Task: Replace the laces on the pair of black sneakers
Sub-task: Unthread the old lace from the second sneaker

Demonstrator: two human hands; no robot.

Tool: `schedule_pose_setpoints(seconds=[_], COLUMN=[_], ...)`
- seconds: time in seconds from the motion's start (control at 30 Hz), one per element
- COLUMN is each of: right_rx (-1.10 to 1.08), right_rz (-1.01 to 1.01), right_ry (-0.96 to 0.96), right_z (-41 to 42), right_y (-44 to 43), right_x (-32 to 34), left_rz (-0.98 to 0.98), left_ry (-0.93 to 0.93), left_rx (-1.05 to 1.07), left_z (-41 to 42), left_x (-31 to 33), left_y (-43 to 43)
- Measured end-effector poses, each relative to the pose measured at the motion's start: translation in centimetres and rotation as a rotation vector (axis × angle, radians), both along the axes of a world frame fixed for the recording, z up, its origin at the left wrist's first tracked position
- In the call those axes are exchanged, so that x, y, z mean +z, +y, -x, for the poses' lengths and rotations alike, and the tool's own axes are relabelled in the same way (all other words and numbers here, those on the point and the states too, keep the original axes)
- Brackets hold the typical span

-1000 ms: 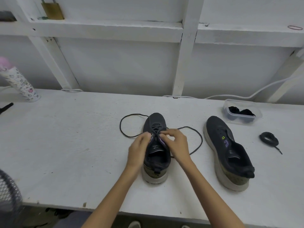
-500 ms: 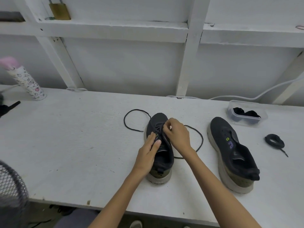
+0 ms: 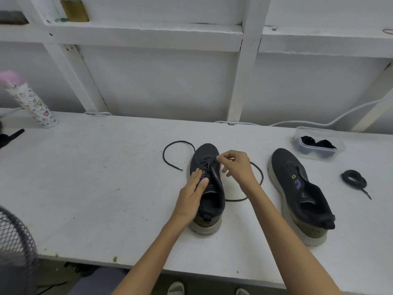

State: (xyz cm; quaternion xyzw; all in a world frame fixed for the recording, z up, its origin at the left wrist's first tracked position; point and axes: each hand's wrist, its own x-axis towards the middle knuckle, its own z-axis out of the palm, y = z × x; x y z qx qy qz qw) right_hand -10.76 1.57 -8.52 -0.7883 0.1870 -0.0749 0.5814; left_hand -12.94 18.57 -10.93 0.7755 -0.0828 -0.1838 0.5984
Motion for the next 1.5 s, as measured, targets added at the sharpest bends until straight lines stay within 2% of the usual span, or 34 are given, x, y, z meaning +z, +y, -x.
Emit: schedule_pose_setpoints(seconds=[0.1,0.23,0.3,0.4,0.57,0.63,0.73,0.77,0.93,0.97,1.03,1.1,1.13,1.2,1.27,1.3,1.37,1.47,1.5], right_rx=[0.099,0.113,0.051,-0.06,0.153,0.063,-0.189,-0.202,0.163,0.153,-0.011,-0.205,-0.235,-0.143,0.024,0.062,-0.009,-0.286,-0.302], right_rz=[-0.029,0.044,0.057,-0.076,-0.041,-0.045,-0.148,-0.159,0.037,0.035,-0.033,-0.172,-0.228,-0.196,-0.034,0.02,0.027,-0.074,-0.108], right_ry=[0.062,0.061,0.014,-0.031,0.08,0.013,-0.107,-0.11,0.093,0.066,-0.035,-0.12,-0.128,-0.044,0.076,0.078,-0.009,-0.147,-0.153], right_z=[0.8,0.7,0.2,0.0,1.3,0.9,0.2,0.2,1.2,1.2,0.8,0.5,0.5,0.7,1.1,1.1,0.9,0.4,0.4], right_y=[0.1,-0.1,-0.3,-0.5,-0.1,-0.4,-1.4,-1.7,-0.5,-0.3,-0.5,-1.0,-1.1,-0.5,0.3,0.6,0.6,-0.3,-0.5], right_x=[-0.4,-0.5,-0.1,0.4,-0.3,-0.2,0.6,0.7,-0.1,-0.2,-0.1,0.0,0.0,-0.2,-0.8,-1.0,-0.8,-0.1,-0.1], left_rz=[0.008,0.011,0.015,0.024,0.027,0.03,0.041,0.041,0.029,0.029,0.038,0.041,0.038,0.035,0.034,0.035,0.038,0.033,0.032], left_ry=[-0.003,-0.005,-0.003,0.001,-0.006,-0.004,0.004,0.004,-0.005,-0.004,0.001,0.002,0.001,0.0,-0.003,-0.004,-0.003,-0.008,-0.009], left_rx=[0.008,0.02,0.02,0.026,0.044,0.04,0.039,0.042,0.043,0.044,0.048,0.049,0.048,0.05,0.052,0.052,0.052,0.046,0.046], left_z=[0.0,0.1,0.1,0.1,0.2,0.2,0.3,0.3,0.2,0.3,0.3,0.3,0.3,0.3,0.3,0.3,0.3,0.4,0.4], left_x=[0.0,-0.1,-0.1,-0.2,-0.1,-0.2,-0.2,-0.2,-0.1,-0.1,-0.1,-0.1,-0.1,-0.2,-0.1,-0.1,-0.1,-0.1,-0.1], left_y=[-0.1,-0.2,-0.2,-0.1,-0.2,-0.1,-0.1,-0.2,-0.2,-0.2,-0.2,-0.2,-0.2,-0.2,-0.2,-0.2,-0.2,-0.2,-0.2])
